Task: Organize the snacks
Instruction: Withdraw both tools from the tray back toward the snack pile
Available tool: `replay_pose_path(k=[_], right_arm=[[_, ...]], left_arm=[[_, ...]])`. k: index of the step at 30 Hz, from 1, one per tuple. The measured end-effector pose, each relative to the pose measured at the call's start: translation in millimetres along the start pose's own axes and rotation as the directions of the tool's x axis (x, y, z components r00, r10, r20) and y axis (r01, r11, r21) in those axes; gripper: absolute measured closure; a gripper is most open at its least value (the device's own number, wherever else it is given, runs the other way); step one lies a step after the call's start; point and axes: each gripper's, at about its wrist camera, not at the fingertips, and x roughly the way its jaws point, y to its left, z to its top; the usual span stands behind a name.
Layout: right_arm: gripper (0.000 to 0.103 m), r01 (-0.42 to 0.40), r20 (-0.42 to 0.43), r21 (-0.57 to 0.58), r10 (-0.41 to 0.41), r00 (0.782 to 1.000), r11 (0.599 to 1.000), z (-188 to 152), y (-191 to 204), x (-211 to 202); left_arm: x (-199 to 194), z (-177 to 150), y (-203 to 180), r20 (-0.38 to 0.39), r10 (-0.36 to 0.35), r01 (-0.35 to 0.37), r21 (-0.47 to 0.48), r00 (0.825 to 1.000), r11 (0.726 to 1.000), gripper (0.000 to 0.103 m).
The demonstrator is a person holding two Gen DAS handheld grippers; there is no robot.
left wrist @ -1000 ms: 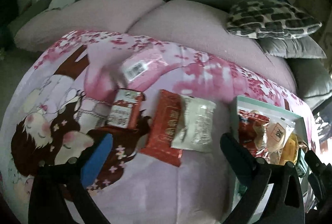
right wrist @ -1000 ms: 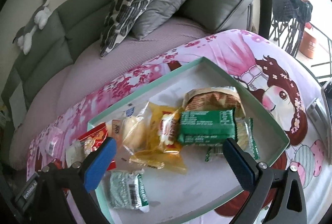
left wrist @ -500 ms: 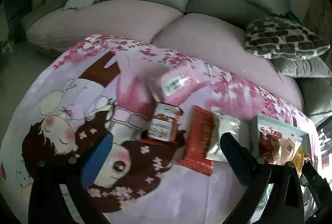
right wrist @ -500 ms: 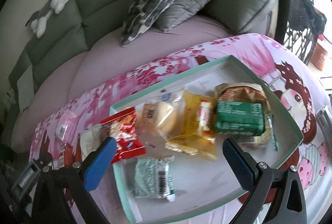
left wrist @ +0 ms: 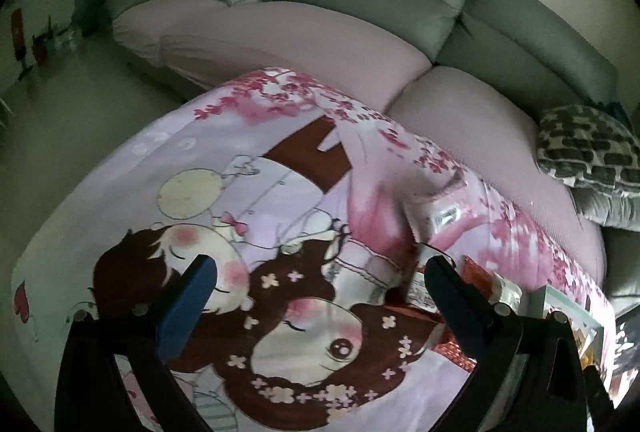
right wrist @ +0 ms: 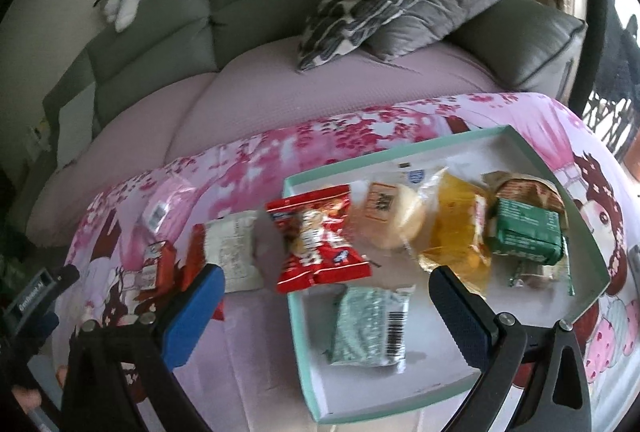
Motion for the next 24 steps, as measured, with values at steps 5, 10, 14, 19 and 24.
replay_pose_path(k=[5, 10, 14, 19, 24], right_arm=[[0.000, -0.035, -0.006, -0.052, 0.035, 0.999, 0.998, -5, 18, 5], [0.000, -0.077, -0.026, -0.074, 0.075, 0.997, 0.994, -12, 32, 13], [0.000, -0.101, -0.030, -0.098, 0.098, 0.995, 0.990, -18, 43, 17], [0.000, -0.163, -0.033, -0.101, 0.161, 0.986, 0.981, -22, 52, 22], [0.000, -0.184, -0.032, -0.114, 0.181, 0.983, 0.976, -24, 59, 27]], left_arm=[[-6, 6, 18, 0.020, 0.011, -0.010, -0.041, 1.000, 0.999, 0.000], [-10, 13, 42, 0.032, 0.036, -0.033, -0.096, 0.999, 0.995, 0.000], [-9, 16, 52, 0.041, 0.060, -0.055, -0.103, 0.997, 0.993, 0.000], [-8, 19, 48, 0.059, 0.015, -0.009, -0.092, 0.998, 0.996, 0.000], [-3, 19, 26, 0.079, -0.001, 0.002, -0.017, 0.997, 1.000, 0.000]])
